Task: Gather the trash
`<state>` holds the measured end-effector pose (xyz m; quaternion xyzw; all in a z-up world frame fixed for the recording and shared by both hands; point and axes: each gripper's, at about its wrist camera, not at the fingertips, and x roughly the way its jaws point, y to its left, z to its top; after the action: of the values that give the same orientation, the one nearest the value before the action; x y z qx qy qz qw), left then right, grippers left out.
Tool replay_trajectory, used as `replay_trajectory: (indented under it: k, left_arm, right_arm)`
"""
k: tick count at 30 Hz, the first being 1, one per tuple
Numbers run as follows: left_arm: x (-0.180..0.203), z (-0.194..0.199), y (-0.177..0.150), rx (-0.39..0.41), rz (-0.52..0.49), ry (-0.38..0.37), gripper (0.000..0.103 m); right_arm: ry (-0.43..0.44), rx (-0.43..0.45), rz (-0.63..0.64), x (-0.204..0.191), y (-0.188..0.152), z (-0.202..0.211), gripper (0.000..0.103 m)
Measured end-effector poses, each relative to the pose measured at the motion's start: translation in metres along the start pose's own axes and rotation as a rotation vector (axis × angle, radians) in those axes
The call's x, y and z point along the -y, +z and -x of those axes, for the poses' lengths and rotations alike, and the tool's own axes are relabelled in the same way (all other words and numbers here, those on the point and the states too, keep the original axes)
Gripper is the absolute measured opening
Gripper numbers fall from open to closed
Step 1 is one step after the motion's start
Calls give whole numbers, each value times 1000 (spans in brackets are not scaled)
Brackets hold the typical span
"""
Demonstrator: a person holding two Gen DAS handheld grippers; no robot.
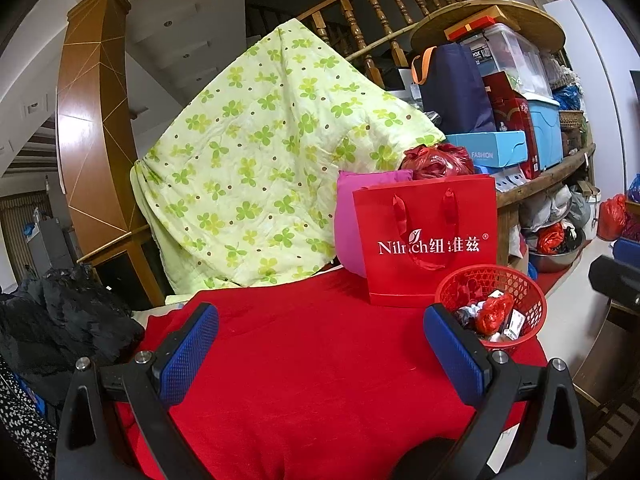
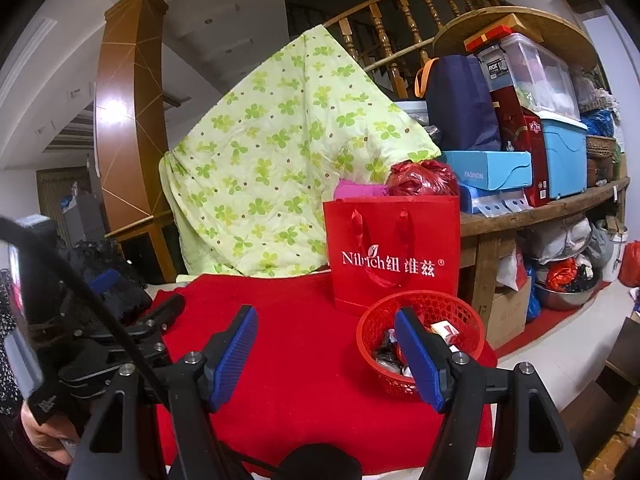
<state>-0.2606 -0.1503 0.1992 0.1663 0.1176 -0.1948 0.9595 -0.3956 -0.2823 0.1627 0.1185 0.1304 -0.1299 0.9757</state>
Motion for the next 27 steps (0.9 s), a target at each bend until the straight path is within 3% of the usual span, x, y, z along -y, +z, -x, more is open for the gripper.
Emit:
replay_trajectory:
  k: [12,27]
  left_arm:
    - [-6,3,-1,-10,-7,-3,102]
    - [-9,-2,-3,-37,-3,-10,102]
  right_arm:
    - [-76,18,37,1,-1,5,74]
    - [-93,-1,45,5,-4,3,75]
